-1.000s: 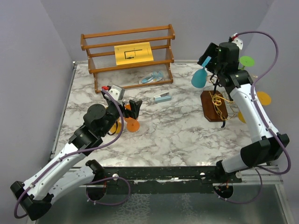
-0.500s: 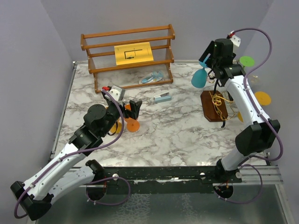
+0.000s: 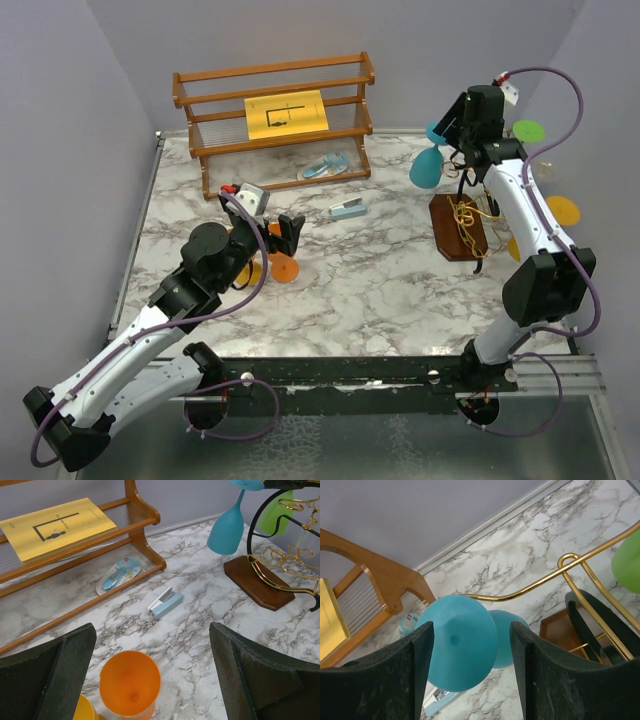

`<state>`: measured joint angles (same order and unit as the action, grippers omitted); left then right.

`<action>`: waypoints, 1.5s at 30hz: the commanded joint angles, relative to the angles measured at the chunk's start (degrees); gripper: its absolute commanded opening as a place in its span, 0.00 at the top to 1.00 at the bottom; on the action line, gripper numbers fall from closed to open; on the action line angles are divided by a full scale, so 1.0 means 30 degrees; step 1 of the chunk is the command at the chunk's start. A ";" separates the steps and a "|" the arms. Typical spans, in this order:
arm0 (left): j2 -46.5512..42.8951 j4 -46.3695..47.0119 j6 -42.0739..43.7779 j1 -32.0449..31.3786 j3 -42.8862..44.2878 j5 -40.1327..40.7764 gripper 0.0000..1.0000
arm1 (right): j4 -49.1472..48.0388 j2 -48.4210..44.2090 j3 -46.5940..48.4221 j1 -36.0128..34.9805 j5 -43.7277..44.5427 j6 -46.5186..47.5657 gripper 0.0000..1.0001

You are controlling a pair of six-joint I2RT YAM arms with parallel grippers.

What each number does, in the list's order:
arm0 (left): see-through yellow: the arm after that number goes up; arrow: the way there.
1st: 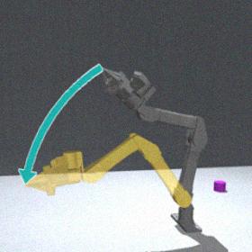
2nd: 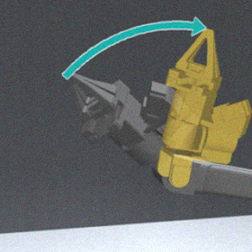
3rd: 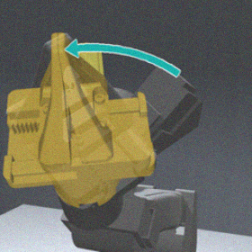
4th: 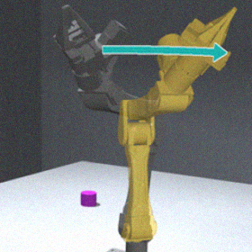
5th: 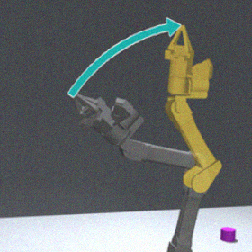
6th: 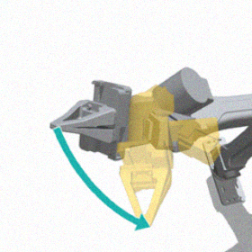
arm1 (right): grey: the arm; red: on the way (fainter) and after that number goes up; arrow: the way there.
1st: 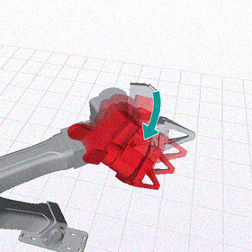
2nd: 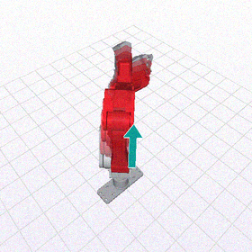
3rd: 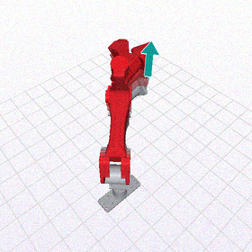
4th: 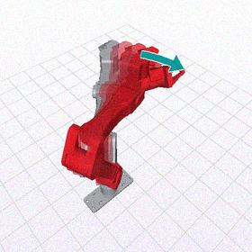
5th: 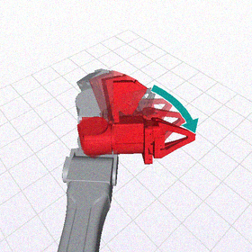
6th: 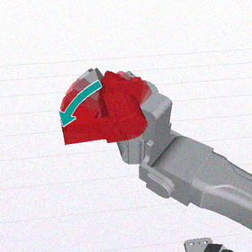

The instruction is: Take the wine glass off the wine glass rack

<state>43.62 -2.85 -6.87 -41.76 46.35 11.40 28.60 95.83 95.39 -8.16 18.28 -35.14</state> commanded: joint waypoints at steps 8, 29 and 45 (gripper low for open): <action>0.0360 0.0486 0.0155 -0.0085 -0.0097 -0.0569 0.02 | -0.1925 -0.0655 -0.2393 0.0997 -0.2645 -0.1433 0.49; 0.0469 0.0434 0.0204 -0.0085 -0.0123 -0.0632 0.02 | -0.2012 -0.1167 -0.2714 0.1461 -0.3264 -0.2648 0.75; 0.0628 0.0437 0.0169 -0.0085 -0.0123 -0.0736 0.02 | -0.1667 -0.1593 -0.2296 0.1462 -0.3312 -0.3522 0.88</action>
<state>45.41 -2.85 -6.87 -41.76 46.35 10.59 22.52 92.82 88.01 -4.12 8.93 -44.38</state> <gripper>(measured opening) 0.983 0.136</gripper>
